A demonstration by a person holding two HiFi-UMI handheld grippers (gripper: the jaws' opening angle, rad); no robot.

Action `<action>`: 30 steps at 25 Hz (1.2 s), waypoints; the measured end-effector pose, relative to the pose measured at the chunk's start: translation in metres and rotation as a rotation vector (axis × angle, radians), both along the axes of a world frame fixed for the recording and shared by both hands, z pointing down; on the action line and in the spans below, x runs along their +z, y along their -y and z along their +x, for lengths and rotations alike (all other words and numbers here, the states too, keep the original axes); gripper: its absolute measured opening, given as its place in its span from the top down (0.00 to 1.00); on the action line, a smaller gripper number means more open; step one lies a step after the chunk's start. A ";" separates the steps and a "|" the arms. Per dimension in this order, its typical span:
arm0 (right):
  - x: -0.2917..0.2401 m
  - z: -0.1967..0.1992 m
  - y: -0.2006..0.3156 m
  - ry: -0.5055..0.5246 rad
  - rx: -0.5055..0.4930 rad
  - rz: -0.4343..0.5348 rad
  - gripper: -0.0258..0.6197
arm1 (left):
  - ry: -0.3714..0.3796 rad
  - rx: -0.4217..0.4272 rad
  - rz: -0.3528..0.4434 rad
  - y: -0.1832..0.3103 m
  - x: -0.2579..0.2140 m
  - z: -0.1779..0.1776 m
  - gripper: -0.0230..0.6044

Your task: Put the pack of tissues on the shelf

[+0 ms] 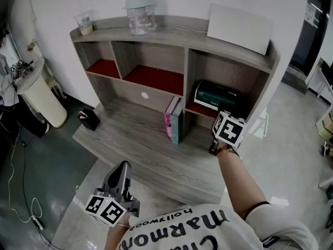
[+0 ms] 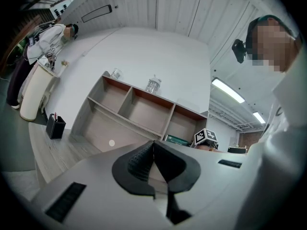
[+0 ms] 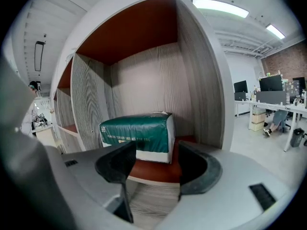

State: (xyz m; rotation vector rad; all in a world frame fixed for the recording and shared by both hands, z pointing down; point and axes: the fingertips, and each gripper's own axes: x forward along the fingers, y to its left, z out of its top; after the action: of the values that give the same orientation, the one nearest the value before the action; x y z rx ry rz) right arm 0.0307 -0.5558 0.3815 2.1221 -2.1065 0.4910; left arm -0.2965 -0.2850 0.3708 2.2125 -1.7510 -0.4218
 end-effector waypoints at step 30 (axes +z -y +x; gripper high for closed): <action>0.041 -0.008 -0.153 0.144 -0.159 0.006 0.92 | 0.014 0.216 -0.010 -0.032 0.019 0.033 0.94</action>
State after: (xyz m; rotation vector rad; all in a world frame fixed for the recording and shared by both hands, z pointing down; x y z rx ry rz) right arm 0.0226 -0.4025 0.4224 1.9550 -2.3321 0.6363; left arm -0.2637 -0.2530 0.3901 2.3699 -1.4944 -0.3477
